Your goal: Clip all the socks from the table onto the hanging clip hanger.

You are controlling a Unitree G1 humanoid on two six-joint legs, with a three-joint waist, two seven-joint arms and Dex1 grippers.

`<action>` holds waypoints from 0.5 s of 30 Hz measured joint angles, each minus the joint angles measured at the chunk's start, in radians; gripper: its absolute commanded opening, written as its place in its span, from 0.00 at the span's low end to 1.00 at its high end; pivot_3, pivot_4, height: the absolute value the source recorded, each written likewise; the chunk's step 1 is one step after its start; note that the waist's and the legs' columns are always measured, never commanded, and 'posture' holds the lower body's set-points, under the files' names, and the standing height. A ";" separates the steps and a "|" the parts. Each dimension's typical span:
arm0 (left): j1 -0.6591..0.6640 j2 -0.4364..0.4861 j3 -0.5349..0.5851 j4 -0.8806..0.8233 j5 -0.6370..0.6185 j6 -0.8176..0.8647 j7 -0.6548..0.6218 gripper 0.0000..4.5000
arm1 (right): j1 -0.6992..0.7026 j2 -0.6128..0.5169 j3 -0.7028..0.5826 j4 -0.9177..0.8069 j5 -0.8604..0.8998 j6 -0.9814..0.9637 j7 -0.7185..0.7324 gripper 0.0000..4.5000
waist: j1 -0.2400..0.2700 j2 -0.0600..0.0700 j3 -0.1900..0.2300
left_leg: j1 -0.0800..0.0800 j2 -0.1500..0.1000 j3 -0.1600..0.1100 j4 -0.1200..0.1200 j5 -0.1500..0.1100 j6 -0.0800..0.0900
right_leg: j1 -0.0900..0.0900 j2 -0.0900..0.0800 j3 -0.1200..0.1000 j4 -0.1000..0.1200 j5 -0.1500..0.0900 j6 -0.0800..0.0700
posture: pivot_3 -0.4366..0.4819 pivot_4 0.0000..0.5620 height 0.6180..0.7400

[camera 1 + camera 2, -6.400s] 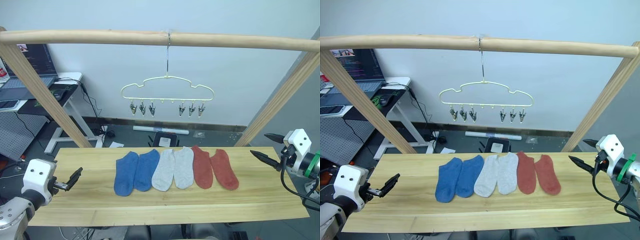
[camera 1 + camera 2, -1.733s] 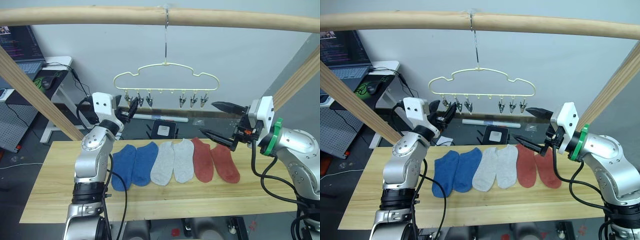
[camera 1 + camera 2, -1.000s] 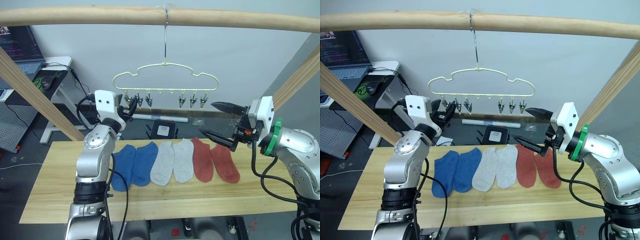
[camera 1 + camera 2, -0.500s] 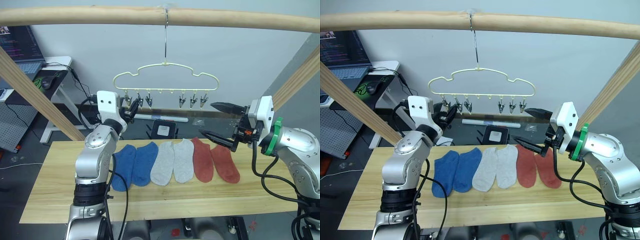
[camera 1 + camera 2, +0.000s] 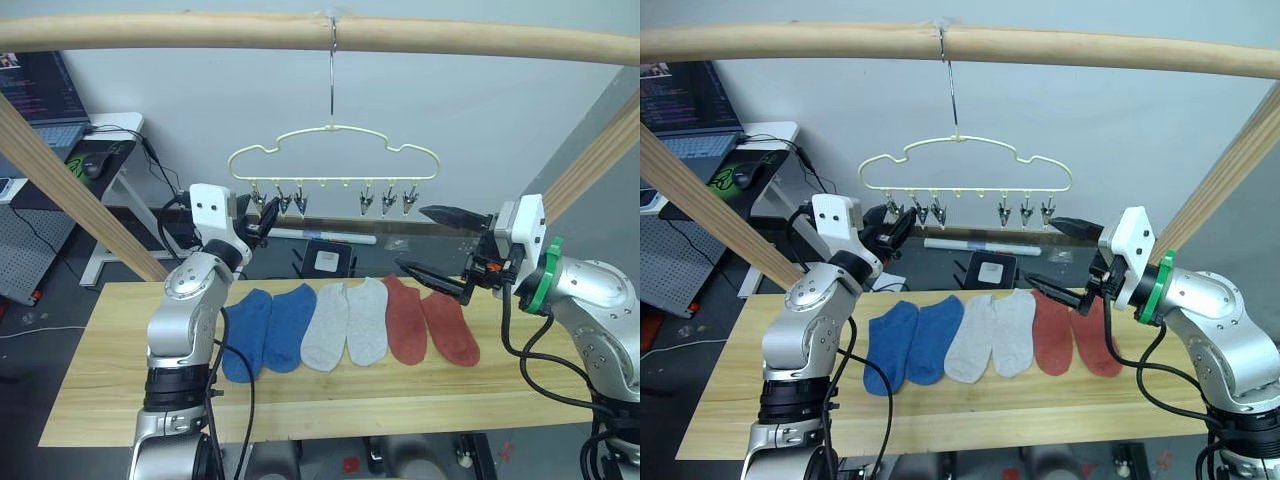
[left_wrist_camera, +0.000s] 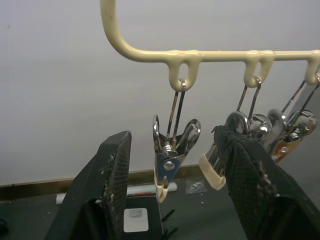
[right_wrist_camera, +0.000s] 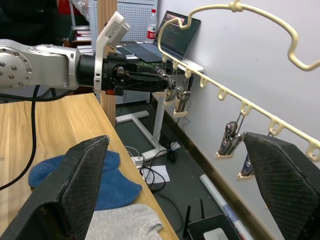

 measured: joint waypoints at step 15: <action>0.014 -0.027 -0.006 0.083 0.017 -0.207 -0.044 0.62 | 0.041 0.007 0.005 -0.050 0.000 0.002 -0.050 1.00 | -0.003 0.000 0.001 | 0.000 0.000 0.000 0.000 0.000 0.000 | 0.000 0.000 0.000 -0.001 0.000 0.000 | 0.31 0.45 1.00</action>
